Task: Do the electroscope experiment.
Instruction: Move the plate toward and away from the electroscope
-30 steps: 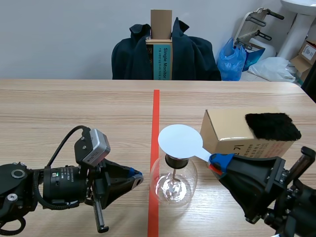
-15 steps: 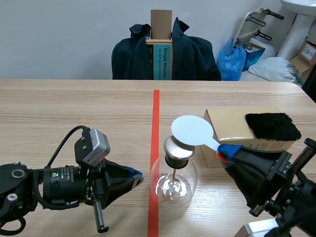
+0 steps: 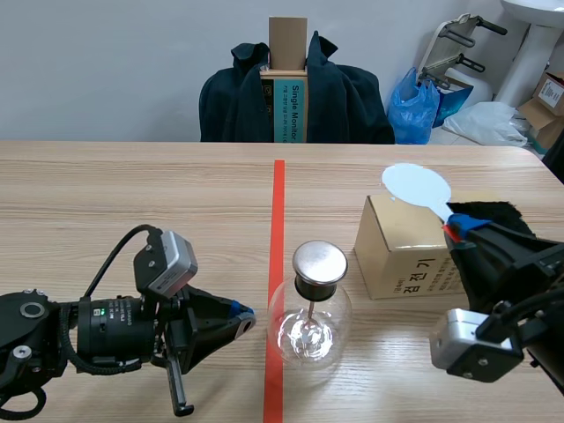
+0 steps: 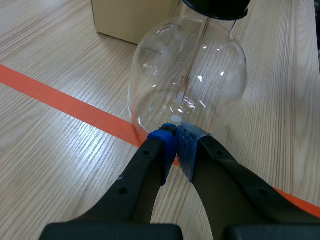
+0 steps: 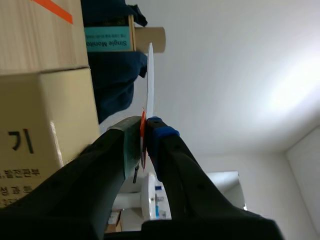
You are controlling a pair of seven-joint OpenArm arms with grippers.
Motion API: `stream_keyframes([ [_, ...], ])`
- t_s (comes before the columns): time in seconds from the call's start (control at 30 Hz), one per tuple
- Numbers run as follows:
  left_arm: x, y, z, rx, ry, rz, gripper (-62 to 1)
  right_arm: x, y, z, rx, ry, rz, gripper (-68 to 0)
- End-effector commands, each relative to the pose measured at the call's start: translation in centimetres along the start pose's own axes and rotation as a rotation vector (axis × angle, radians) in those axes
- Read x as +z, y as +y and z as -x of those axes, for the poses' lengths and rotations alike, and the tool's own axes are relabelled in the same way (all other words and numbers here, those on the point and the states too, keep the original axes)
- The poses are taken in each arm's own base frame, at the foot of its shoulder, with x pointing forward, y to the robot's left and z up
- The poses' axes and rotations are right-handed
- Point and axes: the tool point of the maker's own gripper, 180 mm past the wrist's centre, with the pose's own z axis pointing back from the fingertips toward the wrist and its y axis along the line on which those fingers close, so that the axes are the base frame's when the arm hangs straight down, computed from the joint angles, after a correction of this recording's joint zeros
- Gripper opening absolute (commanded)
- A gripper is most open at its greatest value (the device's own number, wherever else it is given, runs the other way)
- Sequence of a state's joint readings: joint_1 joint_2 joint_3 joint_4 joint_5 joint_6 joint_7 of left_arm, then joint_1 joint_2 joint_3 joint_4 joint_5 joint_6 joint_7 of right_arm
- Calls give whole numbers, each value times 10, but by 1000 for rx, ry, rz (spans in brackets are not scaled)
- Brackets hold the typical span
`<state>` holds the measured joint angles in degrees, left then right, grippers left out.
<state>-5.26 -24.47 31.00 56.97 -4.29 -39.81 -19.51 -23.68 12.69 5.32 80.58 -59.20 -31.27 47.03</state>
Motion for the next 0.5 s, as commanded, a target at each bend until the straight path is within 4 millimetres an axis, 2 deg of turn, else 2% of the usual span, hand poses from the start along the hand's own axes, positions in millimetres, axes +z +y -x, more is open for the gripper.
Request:
stream_keyframes([
  [0.0, -1, 2, -11, -11, -30, 1, -582, -5, -32, 14, 50, 34, 93, -667],
  [0.23, -1, 2, -11, -11, -30, 1, -582, 4, -95, 43, 108, 142, 251, -667],
  [0.47, -1, 2, -11, -11, -30, 1, -582, 30, -141, 60, 130, 222, 356, -667],
])
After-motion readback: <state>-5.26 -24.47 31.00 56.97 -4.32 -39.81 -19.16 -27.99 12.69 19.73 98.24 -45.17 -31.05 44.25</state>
